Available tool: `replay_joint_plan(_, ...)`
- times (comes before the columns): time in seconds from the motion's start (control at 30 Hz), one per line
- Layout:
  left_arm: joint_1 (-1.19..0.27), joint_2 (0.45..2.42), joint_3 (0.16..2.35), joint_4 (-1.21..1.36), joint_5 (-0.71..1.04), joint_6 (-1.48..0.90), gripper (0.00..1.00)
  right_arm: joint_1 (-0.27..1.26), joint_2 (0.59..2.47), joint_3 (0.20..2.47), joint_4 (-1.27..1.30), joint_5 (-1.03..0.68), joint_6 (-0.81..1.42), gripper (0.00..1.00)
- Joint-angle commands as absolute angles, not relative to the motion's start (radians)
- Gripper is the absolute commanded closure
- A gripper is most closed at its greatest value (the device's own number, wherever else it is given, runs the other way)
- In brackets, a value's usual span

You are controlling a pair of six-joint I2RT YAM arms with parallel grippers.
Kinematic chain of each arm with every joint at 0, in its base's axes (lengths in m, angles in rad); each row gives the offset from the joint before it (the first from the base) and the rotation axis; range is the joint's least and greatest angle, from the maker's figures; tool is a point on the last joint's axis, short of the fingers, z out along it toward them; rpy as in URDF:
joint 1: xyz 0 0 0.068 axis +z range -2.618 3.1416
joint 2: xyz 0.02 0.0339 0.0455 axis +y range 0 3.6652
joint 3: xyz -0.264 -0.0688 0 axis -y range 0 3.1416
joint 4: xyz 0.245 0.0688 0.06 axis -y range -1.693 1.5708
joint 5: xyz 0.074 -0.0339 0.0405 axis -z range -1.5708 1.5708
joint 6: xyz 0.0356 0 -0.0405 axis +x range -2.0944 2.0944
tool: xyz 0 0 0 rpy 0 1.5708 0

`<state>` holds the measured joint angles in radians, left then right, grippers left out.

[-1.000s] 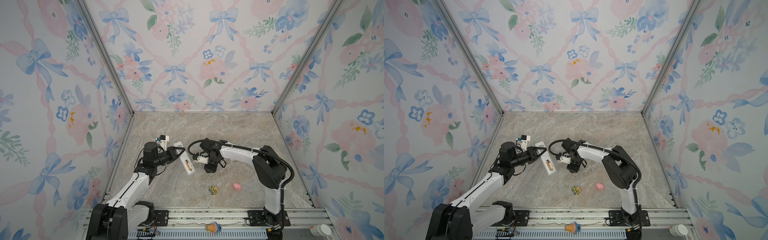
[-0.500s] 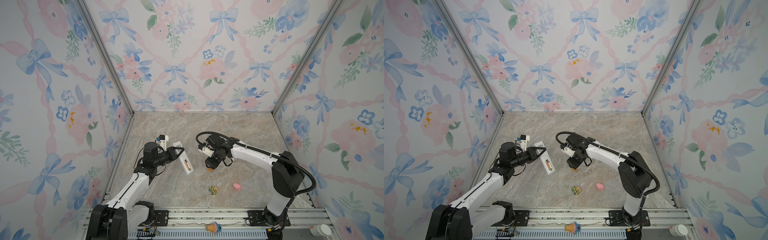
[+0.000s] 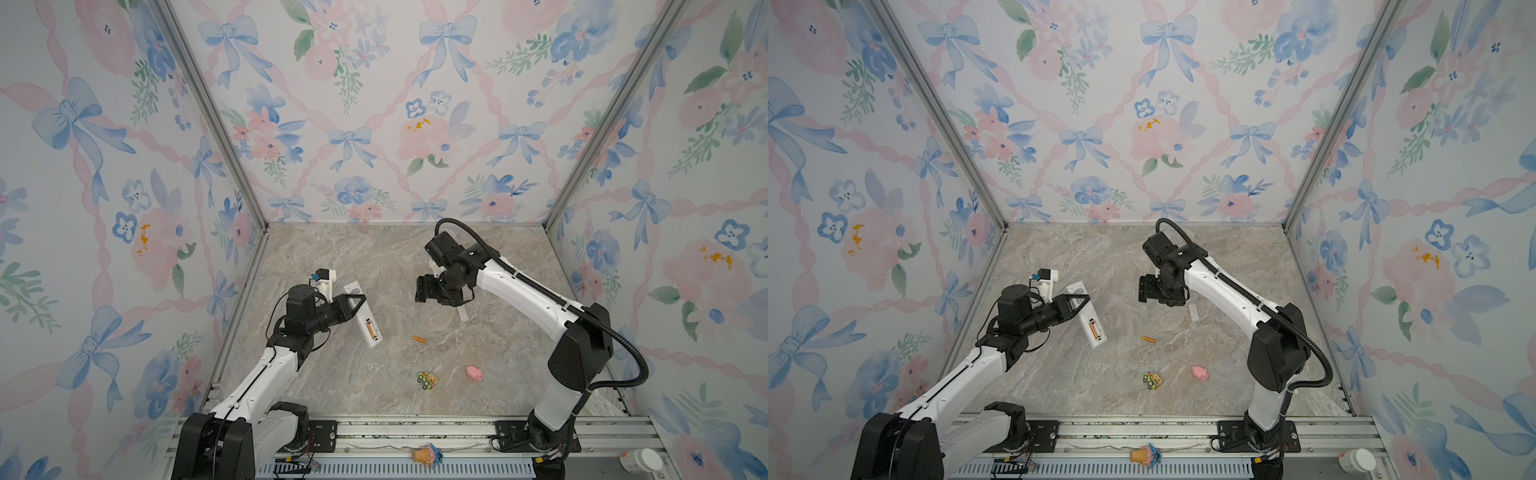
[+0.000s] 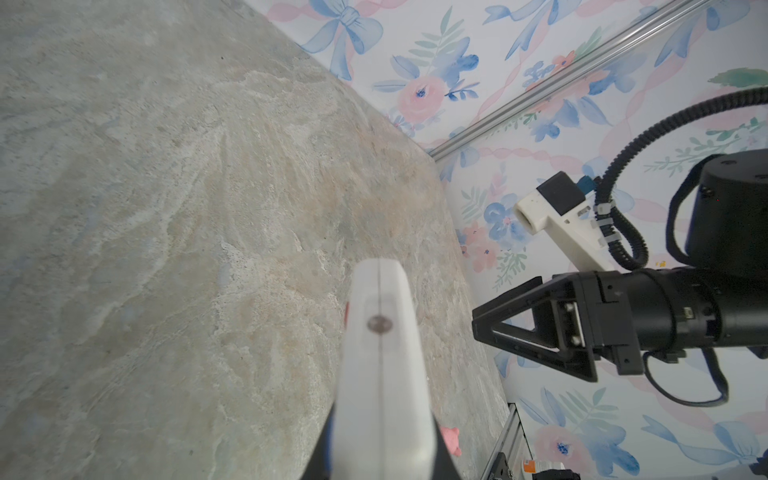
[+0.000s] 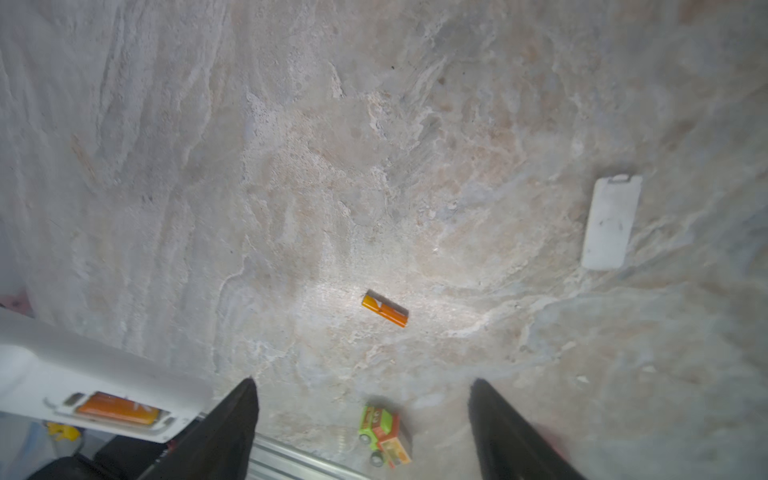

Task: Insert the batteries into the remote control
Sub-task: 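Reposition and rotate the right gripper above the lying orange battery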

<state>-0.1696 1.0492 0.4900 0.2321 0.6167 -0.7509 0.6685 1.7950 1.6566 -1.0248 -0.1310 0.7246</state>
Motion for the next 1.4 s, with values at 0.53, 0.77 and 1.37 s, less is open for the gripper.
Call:
replay_joint_plan(0.53, -0.149, 1.051, 0.500, 0.239, 0.647, -0.643, 1.00, 0.772, 1.835, 1.545, -0.997, -0.200, 1.731, 0.15)
replay_joint_plan(0.77, -0.144, 1.043, 0.494, 0.239, 0.666, -0.629, 1.00, 0.793, 1.817, 1.470, -0.949, -0.144, 1.841, 0.26)
replay_joint_plan(1.37, -0.138, 1.037, 0.493, 0.241, 0.679, -0.622, 1.00, 0.785, 1.914, 1.414, -0.798, -0.141, 1.853, 0.34)
